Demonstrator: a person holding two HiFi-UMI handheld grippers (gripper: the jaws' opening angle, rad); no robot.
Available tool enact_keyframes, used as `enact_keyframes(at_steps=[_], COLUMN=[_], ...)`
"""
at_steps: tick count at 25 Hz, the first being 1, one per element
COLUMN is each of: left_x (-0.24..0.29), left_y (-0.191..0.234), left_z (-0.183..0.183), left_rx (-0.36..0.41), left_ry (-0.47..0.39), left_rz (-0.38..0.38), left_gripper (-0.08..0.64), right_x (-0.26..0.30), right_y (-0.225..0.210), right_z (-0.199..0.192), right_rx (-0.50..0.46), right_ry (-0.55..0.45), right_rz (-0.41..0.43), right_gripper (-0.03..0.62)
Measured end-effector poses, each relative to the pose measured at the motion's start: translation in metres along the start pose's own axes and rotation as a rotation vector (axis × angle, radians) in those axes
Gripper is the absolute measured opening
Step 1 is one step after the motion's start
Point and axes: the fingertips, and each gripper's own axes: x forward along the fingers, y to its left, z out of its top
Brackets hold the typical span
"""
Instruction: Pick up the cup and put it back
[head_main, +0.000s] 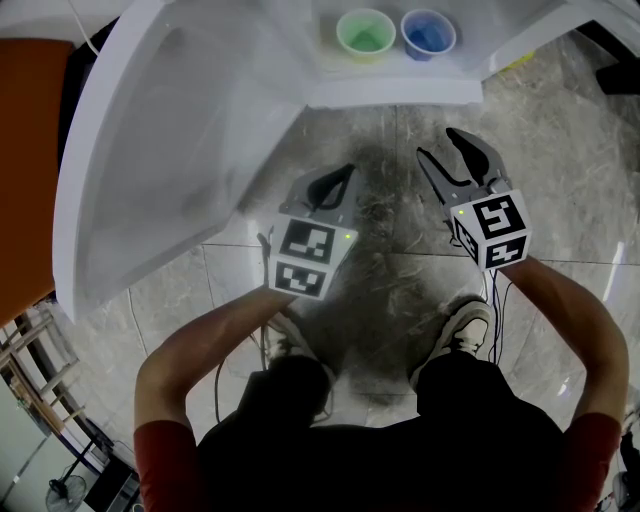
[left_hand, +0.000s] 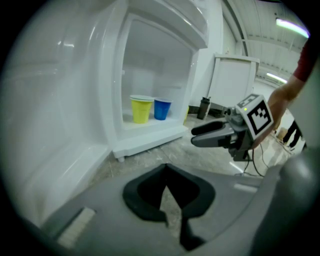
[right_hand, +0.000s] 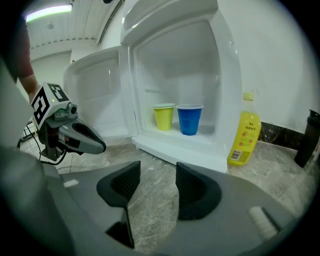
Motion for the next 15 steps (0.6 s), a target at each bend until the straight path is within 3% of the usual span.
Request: enact_keyframes(at_steps=[4,12,15], left_x=[0.0018,0.0065,0.0075], left_y=[0.0004,0.0012,0.0027], left_z=[-0.0002,-0.0015,-0.0025], left_rx=[-0.001,-0.006,-0.009], left_ry=[0.002,0.006,0.008], left_rz=[-0.002,-0.008,-0.006], left_gripper=[0.0,0.0,0.0], right_x=[-0.0001,0.0018,0.0041], right_y=[0.0006,0.0014,0.005], right_z=[-0.0006,-0.0034,-0.0059], right_rx=[-0.013,0.01,0.012], right_ry=[0.0,-0.001,0.003], right_rz=[0.005,0.025,0.043], right_gripper=[0.18,0.015,0.001])
